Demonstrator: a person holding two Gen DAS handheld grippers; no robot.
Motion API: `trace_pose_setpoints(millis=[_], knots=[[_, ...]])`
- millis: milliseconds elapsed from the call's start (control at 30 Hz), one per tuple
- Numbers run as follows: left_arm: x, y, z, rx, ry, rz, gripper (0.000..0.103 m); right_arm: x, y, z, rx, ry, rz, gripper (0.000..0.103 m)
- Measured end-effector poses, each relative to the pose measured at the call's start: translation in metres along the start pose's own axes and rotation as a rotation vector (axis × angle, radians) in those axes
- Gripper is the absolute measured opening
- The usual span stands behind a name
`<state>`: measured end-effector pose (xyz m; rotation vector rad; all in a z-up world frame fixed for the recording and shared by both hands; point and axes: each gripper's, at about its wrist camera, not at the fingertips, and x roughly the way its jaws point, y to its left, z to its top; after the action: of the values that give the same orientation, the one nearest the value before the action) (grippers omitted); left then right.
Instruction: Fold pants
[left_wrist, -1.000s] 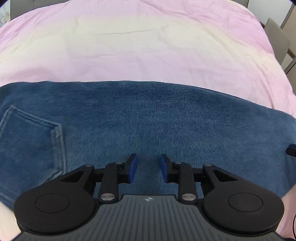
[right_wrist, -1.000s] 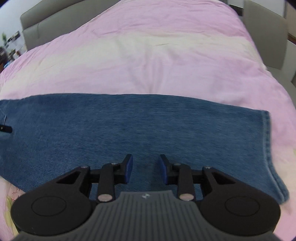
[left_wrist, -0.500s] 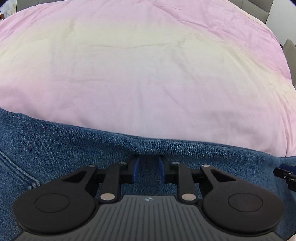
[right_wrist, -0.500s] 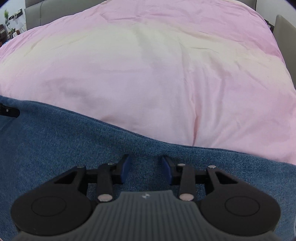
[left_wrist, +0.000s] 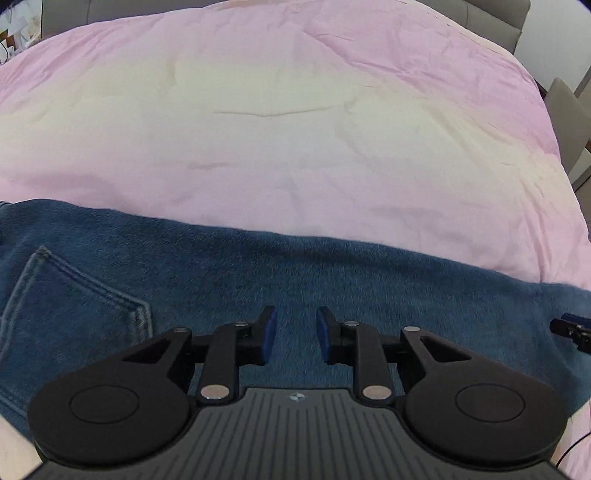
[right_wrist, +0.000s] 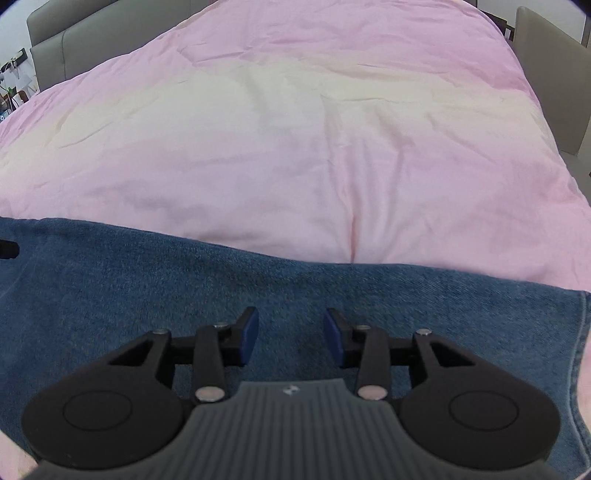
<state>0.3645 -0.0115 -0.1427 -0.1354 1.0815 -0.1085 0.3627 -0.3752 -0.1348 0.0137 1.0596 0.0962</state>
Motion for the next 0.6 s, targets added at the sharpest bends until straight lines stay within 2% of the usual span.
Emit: trace_pose_setpoints(millis=[100,233,300,400,467,500,533,567,600], knots=[[-0.033,0.008,-0.024,0.032,-0.014,-0.01,0.029,-0.026,-0.023,-0.019,0.021,0.01,-0.022,0.039],[-0.06,0.025,-0.062,0.015,-0.02,-0.011,0.029,-0.063,-0.064,-0.052,0.075,0.019,-0.052,0.039],[-0.066,0.037,-0.077,-0.001,-0.021,0.031,0.029,-0.073,-0.082,-0.067,0.1,0.024,-0.074,0.039],[-0.053,0.062,-0.091,-0.076,0.019,0.088,0.029,-0.084,-0.105,-0.091,0.145,0.047,-0.095,0.04],[-0.043,0.084,-0.1,-0.124,0.043,0.167,0.028,-0.088,-0.113,-0.107,0.177,0.055,-0.094,0.04],[-0.034,0.093,-0.102,-0.144,0.06,0.222,0.019,-0.089,-0.116,-0.112,0.186,0.057,-0.099,0.04],[-0.031,0.105,-0.106,-0.189,0.072,0.238,0.011,-0.091,-0.117,-0.119,0.191,0.06,-0.103,0.04],[-0.031,0.115,-0.108,-0.243,0.072,0.22,0.006,-0.091,-0.118,-0.122,0.195,0.063,-0.105,0.041],[-0.035,0.121,-0.107,-0.281,0.071,0.196,0.006,-0.092,-0.119,-0.125,0.196,0.066,-0.105,0.041]])
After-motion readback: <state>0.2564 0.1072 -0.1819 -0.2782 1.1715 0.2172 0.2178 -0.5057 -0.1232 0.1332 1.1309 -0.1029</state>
